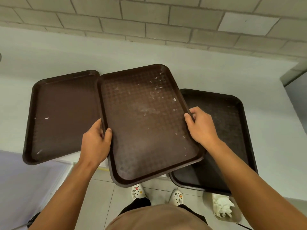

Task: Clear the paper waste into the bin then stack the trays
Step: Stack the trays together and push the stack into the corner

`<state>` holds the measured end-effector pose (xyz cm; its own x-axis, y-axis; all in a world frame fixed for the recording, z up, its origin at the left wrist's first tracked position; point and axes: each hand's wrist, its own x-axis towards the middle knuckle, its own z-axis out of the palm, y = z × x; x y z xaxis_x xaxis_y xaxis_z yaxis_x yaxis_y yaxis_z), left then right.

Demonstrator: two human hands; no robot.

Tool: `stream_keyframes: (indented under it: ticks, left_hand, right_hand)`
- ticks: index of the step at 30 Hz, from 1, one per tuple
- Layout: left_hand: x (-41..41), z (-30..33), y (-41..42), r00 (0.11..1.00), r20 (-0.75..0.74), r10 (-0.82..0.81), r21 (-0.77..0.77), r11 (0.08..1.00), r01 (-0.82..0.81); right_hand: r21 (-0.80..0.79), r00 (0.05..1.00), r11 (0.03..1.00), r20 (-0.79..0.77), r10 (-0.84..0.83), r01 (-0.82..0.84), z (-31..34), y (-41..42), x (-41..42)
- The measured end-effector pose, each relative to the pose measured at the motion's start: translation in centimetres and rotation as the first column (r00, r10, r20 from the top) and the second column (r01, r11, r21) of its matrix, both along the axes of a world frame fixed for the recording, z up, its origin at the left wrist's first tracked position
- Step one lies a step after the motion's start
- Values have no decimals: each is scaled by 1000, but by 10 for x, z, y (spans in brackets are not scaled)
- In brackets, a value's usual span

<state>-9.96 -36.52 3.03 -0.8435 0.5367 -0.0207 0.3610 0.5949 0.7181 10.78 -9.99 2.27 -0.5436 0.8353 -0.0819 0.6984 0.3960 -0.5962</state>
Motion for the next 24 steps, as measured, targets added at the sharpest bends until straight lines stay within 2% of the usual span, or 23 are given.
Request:
stream_keyframes:
  ticks: [8,15,24]
  left_hand:
    - [43,-4,55,992,-4,-127,12,992,127]
    - [85,-13,110,971,-4,-238,-43,970,238]
    - [126,-30,148,949,7,-316,-109,943,315]
  right_hand:
    - [-2,989,991,-46,-137,137,3,19,86]
    - [25,965,965,-41,-259,261,-1,40,151]
    - [8,951,951,-20,-309,309,-15,51,211]
